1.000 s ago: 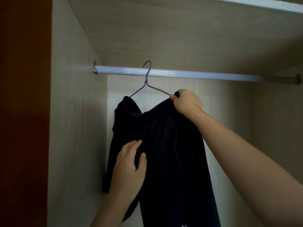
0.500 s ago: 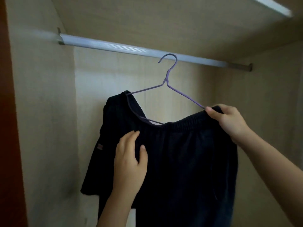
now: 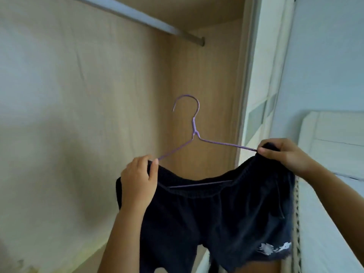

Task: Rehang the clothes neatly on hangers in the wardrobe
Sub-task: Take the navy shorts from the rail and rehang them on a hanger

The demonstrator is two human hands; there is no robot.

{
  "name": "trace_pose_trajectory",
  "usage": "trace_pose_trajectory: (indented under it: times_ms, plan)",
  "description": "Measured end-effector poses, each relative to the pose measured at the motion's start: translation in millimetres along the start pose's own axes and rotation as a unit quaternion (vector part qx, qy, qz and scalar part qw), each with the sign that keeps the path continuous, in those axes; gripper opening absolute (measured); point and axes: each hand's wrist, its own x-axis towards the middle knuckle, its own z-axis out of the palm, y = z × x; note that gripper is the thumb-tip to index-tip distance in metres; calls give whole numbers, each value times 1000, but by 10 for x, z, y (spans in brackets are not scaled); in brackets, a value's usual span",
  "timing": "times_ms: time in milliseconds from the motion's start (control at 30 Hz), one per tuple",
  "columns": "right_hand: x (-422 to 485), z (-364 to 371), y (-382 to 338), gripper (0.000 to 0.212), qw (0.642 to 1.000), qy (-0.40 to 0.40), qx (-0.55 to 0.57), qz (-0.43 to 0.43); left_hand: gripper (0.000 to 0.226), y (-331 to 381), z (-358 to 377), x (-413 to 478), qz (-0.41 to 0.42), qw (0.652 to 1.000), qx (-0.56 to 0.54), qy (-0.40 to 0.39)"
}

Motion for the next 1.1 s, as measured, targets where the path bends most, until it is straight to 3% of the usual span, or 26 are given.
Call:
trace_pose_trajectory:
  times_ms: [67, 200, 300, 400, 533, 733, 833, 967, 1100]
  plan:
    - [-353, -134, 95, 23, 999, 23, -31, 32, 63, 116, 114, -157, 17, 997, -70, -33]
    - [-1137, -317, 282, 24, 988, 78, -65, 120, 37, 186, 358, -494, 31, 980, -160, -114]
    - [-1688, -397, 363, 25, 971, 122, -81, 191, 43, 212, 583, -813, 27, 949, -179, -260]
    - [-2222, -414, 527, 25, 945, 164, -95, 265, 18, 309, 811, -1184, 21, 907, -212, -362]
    - [-2842, -263, 793, 29, 911, 177, -94, 360, 23, 374, 1052, -1682, 29, 884, -205, -420]
    - [-3489, 318, 1165, 32, 879, 127, -100, 448, 34, 10, 1194, -2412, -66, 859, -149, -485]
    - [-3749, 612, 1167, 23, 866, 127, -96, 474, 38, -95, 1138, -2612, -68, 852, -119, -505]
    - [-4109, 842, 853, 20, 846, 153, -112, 498, 37, -34, 1089, -2650, -17, 844, -112, -524]
    - [-4693, 1142, 430, 20, 800, 220, -148, 538, 37, 124, 1049, -2791, 53, 791, -137, -594]
